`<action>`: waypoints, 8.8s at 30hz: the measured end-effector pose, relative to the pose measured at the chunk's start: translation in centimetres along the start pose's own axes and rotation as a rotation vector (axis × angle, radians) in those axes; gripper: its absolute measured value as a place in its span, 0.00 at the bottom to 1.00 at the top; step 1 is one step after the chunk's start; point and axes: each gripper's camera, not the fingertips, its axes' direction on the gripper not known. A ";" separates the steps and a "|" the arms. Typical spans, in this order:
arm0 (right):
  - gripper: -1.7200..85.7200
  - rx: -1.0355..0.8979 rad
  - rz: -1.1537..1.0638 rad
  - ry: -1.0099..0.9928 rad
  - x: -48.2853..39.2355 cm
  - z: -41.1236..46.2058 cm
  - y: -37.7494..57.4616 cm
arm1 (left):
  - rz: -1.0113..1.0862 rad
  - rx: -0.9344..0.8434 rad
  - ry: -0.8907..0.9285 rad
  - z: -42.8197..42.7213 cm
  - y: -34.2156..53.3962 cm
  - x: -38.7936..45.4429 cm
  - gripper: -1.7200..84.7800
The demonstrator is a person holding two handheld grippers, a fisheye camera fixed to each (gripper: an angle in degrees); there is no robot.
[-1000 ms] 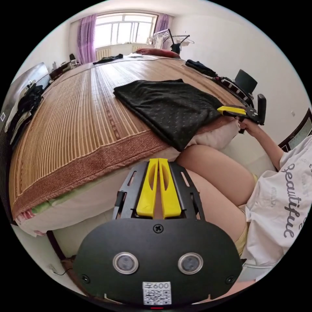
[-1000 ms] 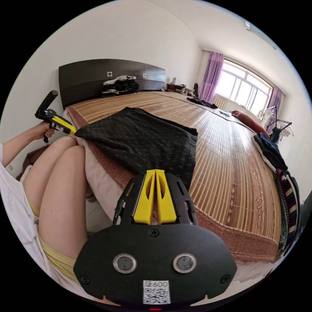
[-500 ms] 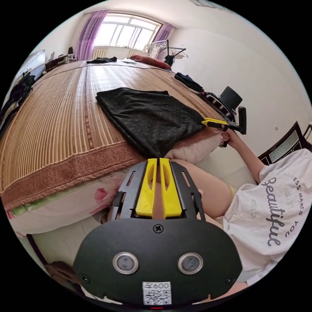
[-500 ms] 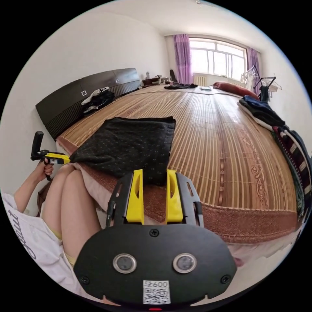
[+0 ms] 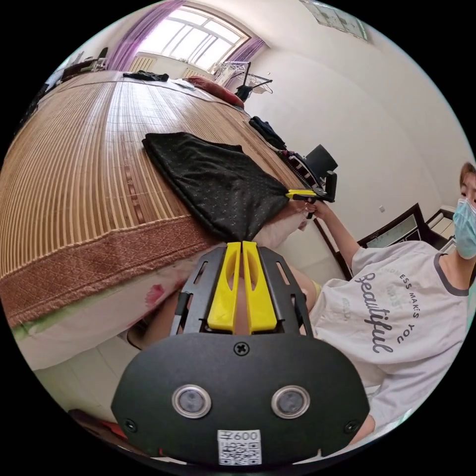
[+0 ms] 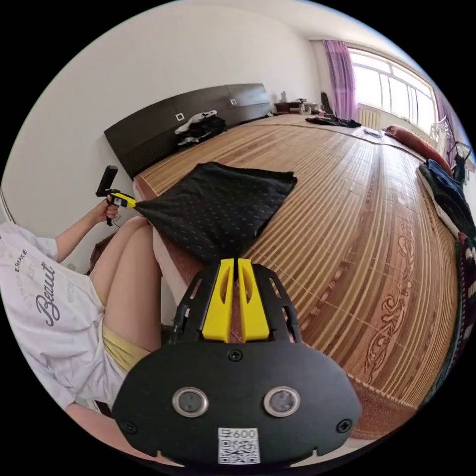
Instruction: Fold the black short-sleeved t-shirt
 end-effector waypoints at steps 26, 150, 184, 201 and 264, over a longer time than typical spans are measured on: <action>0.03 0.137 -1.018 0.442 -37.3 26.3 3.8 | -0.014 0.112 0.067 5.6 7.0 -5.0 0.03; 0.01 0.182 -0.112 0.206 -20.5 -18.6 -13.0 | 0.212 0.281 -0.493 6.8 -3.4 22.7 0.04; 0.01 -0.177 -0.059 -0.103 -19.5 -13.4 -22.5 | 0.253 -0.231 -0.255 4.1 -23.9 22.9 0.03; 0.01 -0.212 -0.061 0.182 -26.4 -7.9 -12.9 | 0.145 -0.208 -0.319 1.5 -12.8 20.9 0.02; 0.01 -0.055 -0.033 -0.036 -31.7 -0.7 -3.8 | 0.222 0.075 -0.192 37.3 0.6 10.6 0.13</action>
